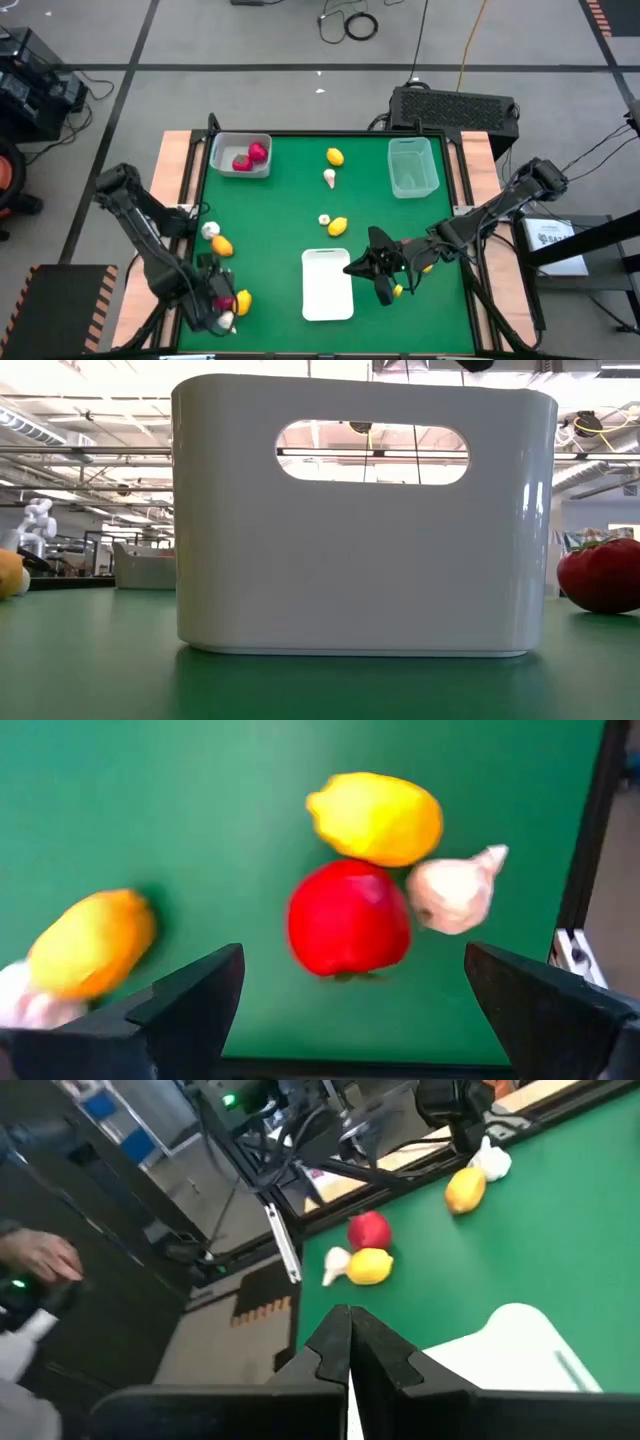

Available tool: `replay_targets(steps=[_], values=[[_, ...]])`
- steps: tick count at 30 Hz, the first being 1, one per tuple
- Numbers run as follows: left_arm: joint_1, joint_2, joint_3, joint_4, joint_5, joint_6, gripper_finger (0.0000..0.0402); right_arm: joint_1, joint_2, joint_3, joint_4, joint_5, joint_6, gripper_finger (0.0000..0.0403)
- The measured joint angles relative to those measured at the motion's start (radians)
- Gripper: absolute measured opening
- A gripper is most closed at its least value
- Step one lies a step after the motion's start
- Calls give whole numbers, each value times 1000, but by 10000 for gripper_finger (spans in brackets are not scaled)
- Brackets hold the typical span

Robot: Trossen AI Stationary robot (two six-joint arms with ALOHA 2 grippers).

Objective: Sort produce into baskets
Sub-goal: Put the left tomato into the gray bin

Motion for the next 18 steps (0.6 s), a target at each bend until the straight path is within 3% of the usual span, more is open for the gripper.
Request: replay_targets(steps=[6, 18], values=[[-23, 65, 0, 76, 19, 132, 382, 0, -7, 0, -2, -55, -96, 0], [-19, 121, 0, 62, -21, 242, 382, 2, -7, 0, -64, -85, -138, 0]])
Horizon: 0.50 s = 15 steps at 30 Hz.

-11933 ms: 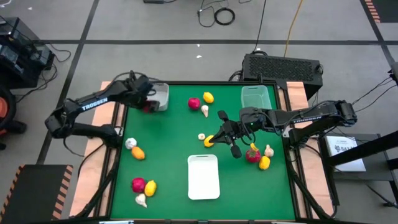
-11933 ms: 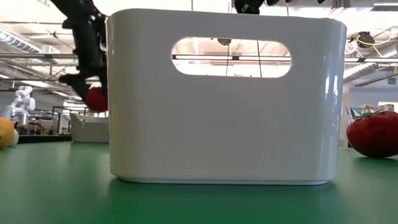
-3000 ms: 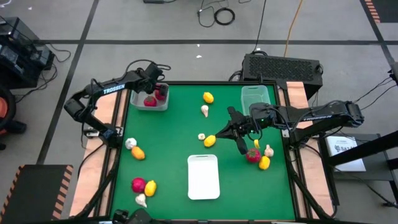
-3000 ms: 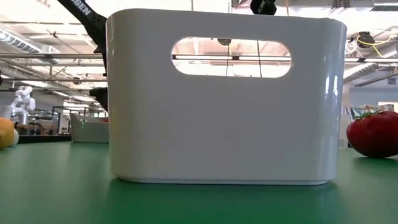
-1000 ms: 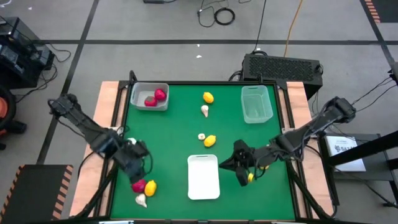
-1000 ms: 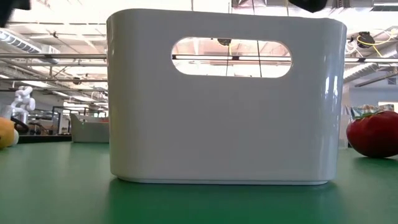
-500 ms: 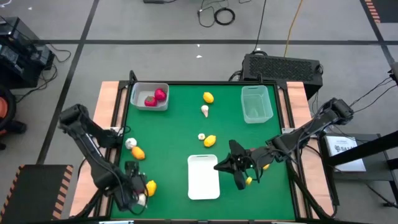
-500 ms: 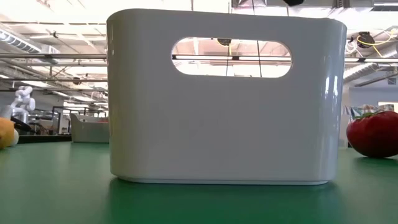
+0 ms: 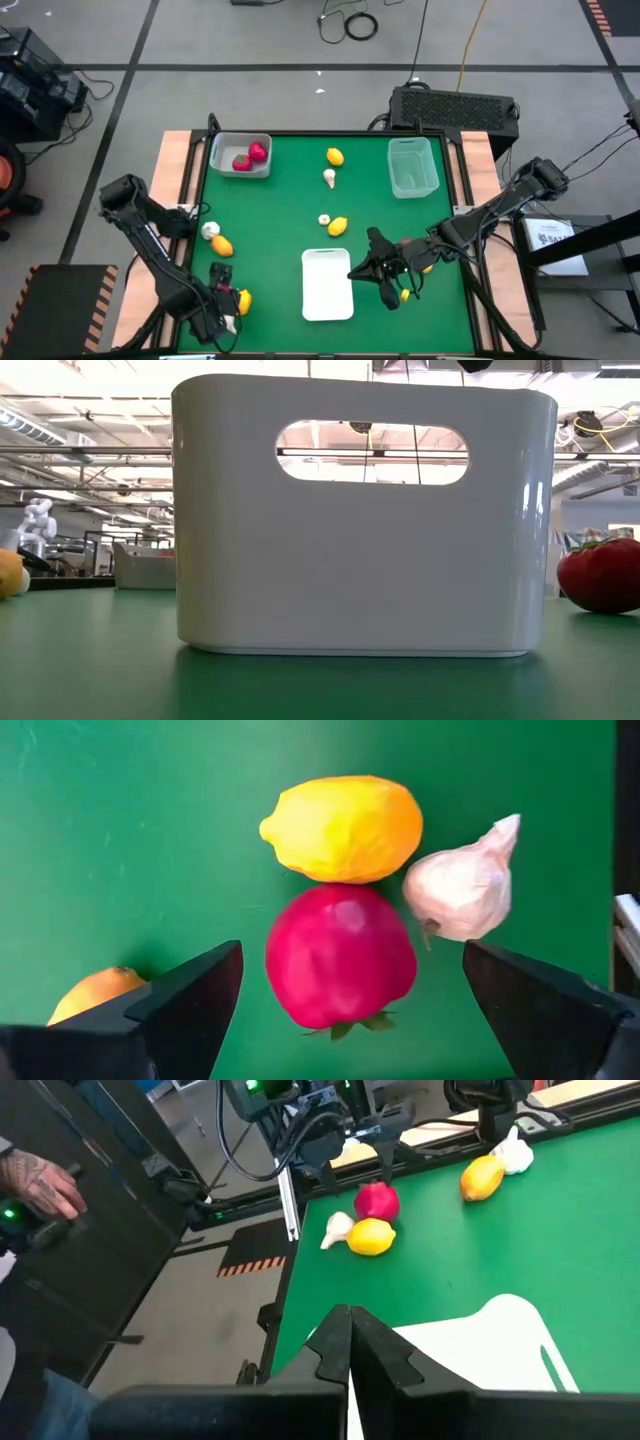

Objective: Sort produce into baskets
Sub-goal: Put the left tomato into the gray bin

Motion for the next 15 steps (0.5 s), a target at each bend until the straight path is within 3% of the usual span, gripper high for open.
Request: replay_targets(steps=[4, 15], values=[[0, 26, 0, -9, 9, 28, 382, 0, 0, 0, -4, -46, -21, 0], [9, 73, 0, -36, 42, 128, 382, -3, 0, 0, -13, -48, -43, 0]])
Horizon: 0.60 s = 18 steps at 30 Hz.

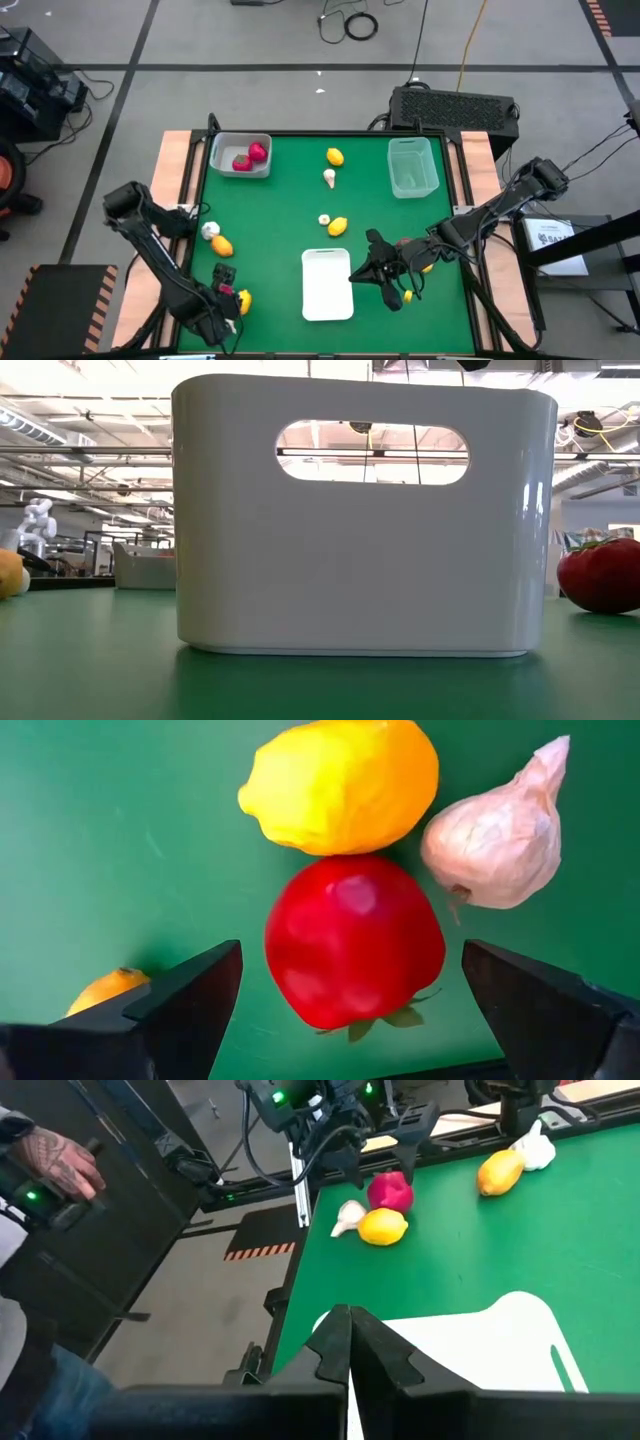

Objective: Sort produce into baskets
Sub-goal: Put the left tomato into the gray bin

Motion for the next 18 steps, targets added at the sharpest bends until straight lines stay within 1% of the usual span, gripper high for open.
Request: replay_targets(steps=[2, 8, 14, 18], values=[[6, 7, 0, 0, 12, 6, 382, 0, 0, 0, 1, 0, -4, 0], [23, 23, -11, 8, 36, 92, 382, -7, 0, 0, 1, 0, -12, 0], [55, 23, -48, 16, 41, 98, 382, -12, 0, 0, 1, 1, -10, 0], [70, 23, -82, 55, 60, 110, 382, -11, 0, 0, 0, 1, -8, 0]])
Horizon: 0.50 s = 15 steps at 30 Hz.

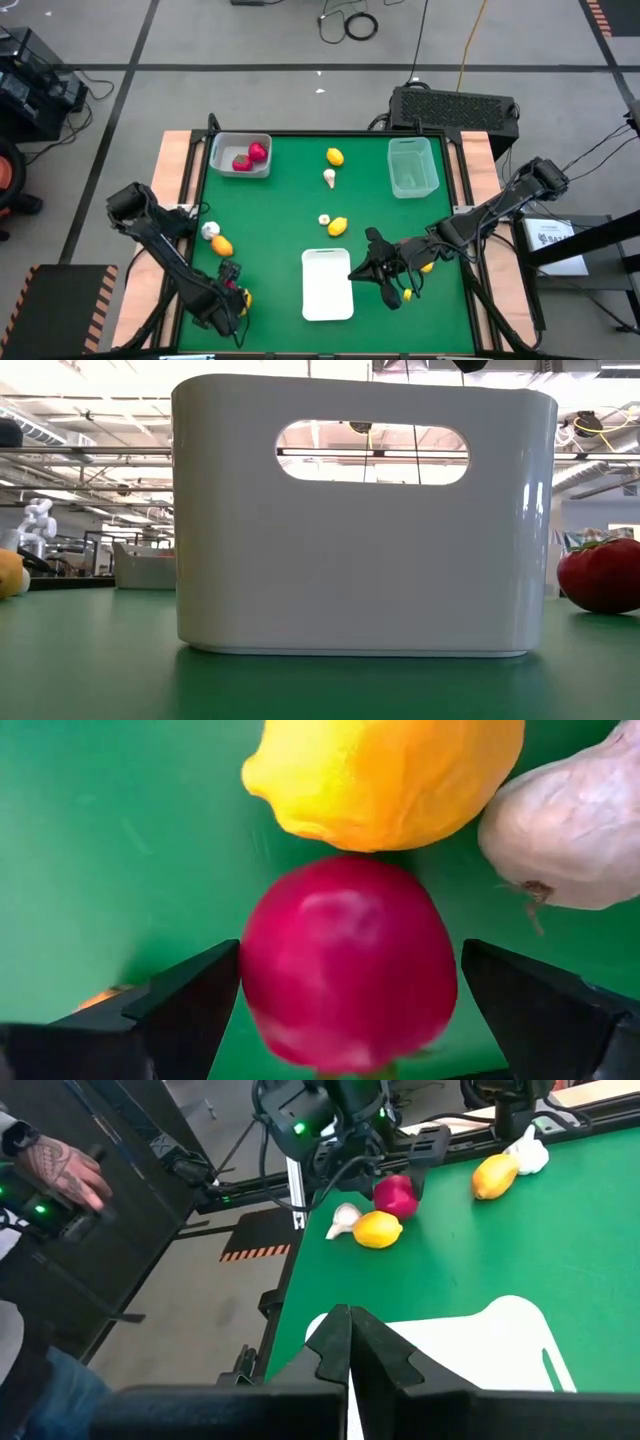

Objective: Sort produce into baskets
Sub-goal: Put the left tomato into the gray bin

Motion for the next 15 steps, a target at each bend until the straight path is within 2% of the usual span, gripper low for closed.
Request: replay_targets(steps=[15], values=[[19, 0, -13, 12, -16, 20, 372, -8, 0, 0, -6, 1, -8, 0]])
